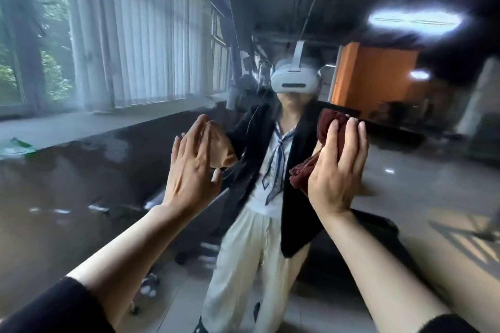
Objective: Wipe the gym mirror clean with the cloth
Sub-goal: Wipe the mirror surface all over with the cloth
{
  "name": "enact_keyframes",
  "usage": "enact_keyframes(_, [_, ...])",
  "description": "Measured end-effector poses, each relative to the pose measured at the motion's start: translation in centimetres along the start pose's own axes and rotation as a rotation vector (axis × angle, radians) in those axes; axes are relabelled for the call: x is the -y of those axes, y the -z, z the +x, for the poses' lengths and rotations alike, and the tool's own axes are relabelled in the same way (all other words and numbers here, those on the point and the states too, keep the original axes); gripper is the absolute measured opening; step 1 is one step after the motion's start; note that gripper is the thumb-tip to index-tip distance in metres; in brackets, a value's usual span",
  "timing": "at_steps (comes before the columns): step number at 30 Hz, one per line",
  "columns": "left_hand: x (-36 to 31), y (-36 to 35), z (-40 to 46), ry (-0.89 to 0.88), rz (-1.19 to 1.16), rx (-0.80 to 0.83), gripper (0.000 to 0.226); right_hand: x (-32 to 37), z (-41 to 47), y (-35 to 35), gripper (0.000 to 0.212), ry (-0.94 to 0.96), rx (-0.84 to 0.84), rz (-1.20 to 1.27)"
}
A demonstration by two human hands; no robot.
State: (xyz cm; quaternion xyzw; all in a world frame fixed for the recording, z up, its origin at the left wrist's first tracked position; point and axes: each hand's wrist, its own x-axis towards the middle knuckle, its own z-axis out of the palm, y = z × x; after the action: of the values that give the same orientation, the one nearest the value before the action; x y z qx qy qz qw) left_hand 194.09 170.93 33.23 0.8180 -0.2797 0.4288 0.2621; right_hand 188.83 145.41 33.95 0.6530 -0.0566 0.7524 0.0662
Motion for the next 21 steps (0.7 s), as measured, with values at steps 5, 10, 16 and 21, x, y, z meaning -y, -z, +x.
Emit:
enact_keyframes(5, [3.7, 1.0, 1.0, -0.063, -0.005, -0.069, 0.084, 7.8, 3.7, -3.4, 0.043, 0.026, 0.024, 0.081])
enact_keyframes(10, [10.3, 3.5, 2.8, -0.042, 0.029, -0.14, 0.08, 18.9, 6.3, -7.4, 0.048, 0.151, 0.073, 0.153])
enact_keyframes(16, [16.5, 6.6, 4.4, 0.0, 0.039, -0.267, 0.072, 30.0, 6.2, -10.6, 0.059, 0.318, 0.178, 0.211])
enact_keyframes(21, [18.1, 6.2, 5.5, -0.016, -0.013, -0.296, 0.067, 29.7, 6.0, -9.9, 0.052, 0.41, 0.219, 0.219])
